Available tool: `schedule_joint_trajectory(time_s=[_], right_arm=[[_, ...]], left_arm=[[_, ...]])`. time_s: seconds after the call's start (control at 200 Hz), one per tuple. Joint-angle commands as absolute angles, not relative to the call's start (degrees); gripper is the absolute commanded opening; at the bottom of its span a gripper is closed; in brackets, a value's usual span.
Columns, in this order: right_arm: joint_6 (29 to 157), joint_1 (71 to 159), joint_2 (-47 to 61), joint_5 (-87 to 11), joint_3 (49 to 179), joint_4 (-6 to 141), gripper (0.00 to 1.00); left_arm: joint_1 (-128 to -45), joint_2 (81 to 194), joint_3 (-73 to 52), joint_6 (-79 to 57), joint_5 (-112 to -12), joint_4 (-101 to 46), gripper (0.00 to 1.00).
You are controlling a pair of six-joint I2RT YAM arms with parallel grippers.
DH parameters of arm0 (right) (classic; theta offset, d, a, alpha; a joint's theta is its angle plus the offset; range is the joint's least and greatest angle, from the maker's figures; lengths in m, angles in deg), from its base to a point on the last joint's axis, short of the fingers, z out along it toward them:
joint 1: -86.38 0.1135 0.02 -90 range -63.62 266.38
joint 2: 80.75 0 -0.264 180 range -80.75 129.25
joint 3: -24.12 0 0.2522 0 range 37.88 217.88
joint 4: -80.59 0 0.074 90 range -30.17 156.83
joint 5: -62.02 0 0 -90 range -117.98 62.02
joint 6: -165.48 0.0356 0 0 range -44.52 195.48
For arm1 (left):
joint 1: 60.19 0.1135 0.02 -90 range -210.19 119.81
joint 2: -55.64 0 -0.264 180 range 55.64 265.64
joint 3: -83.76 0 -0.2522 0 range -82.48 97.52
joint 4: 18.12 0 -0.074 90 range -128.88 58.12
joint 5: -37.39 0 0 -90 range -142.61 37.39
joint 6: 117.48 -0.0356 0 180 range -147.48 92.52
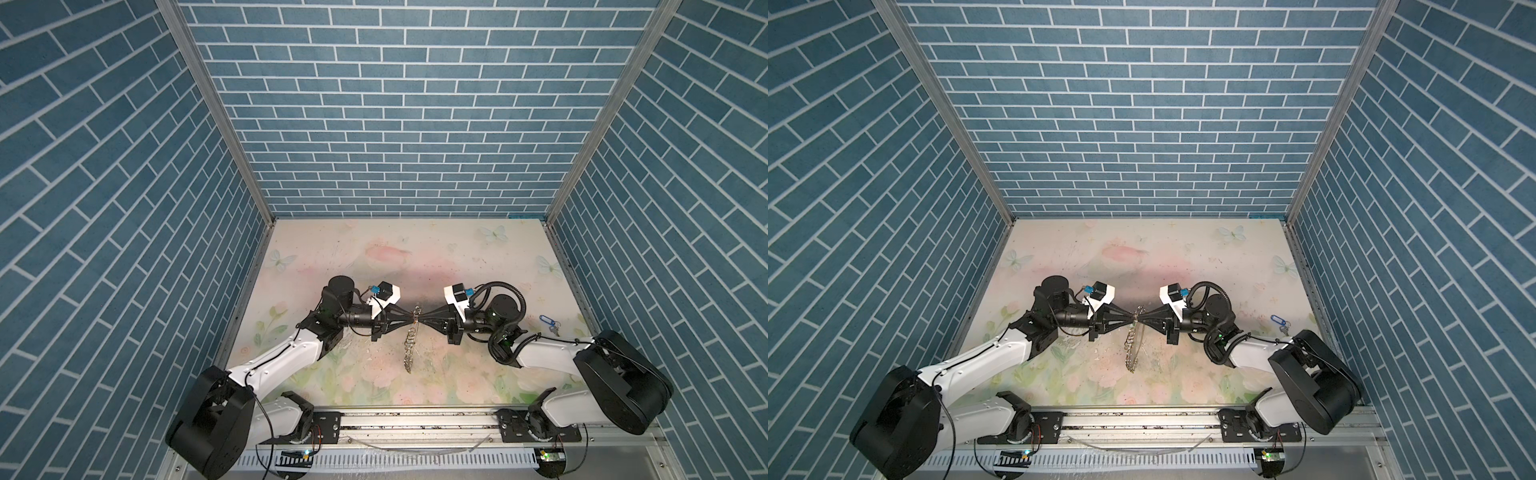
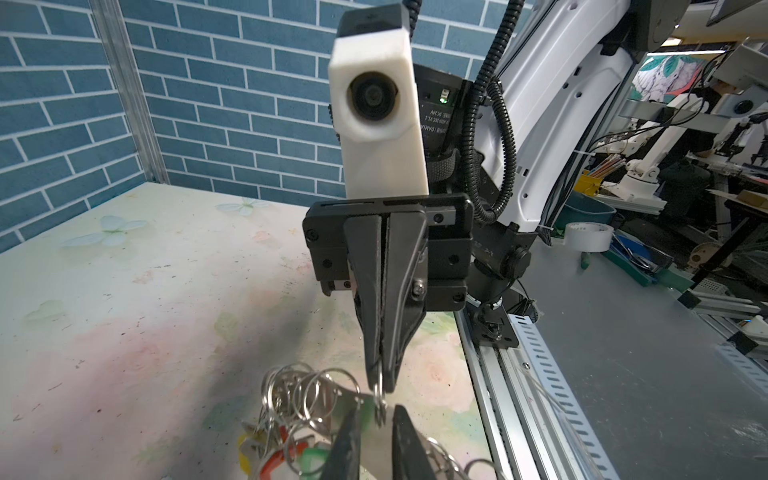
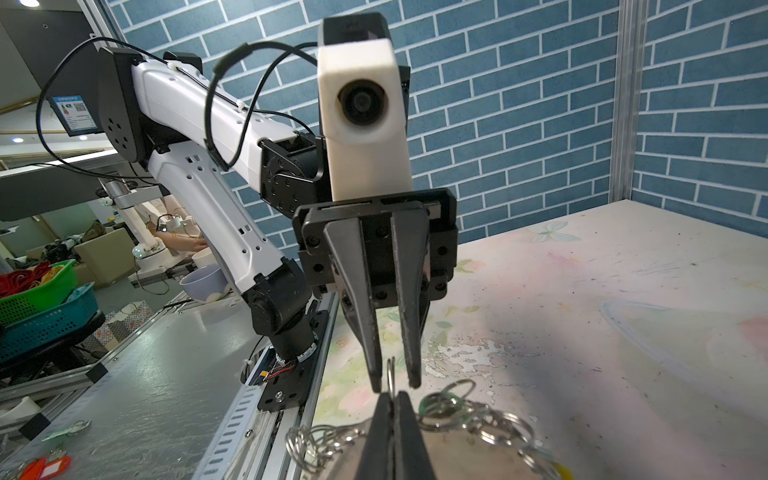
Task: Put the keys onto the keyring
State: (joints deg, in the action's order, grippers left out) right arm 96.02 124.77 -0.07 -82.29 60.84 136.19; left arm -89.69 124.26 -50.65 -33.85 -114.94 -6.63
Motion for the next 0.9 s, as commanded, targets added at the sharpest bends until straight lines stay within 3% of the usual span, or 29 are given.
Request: schedule_joint_trajectory(time_s=[0.0,0.545,0.895], right_arm=[[95.08,125.12,-0.04,-81.95,61.20,140.15,0.00],[97.10,125.59,2.55,-81.55,61.65,143.47,0.00],[95.21,125.82,1.28,-81.68,61.78,139.46,0.00]], left_arm=[[-89.65,124.76,-50.88,-32.75,-116.87,-4.73,0.16],[-90.07,126.26,-50.18,-32.40,-117.43,-5.07,0.11],[-90.25,126.08,-49.40,-33.65,-115.79,-8.05,0.00]])
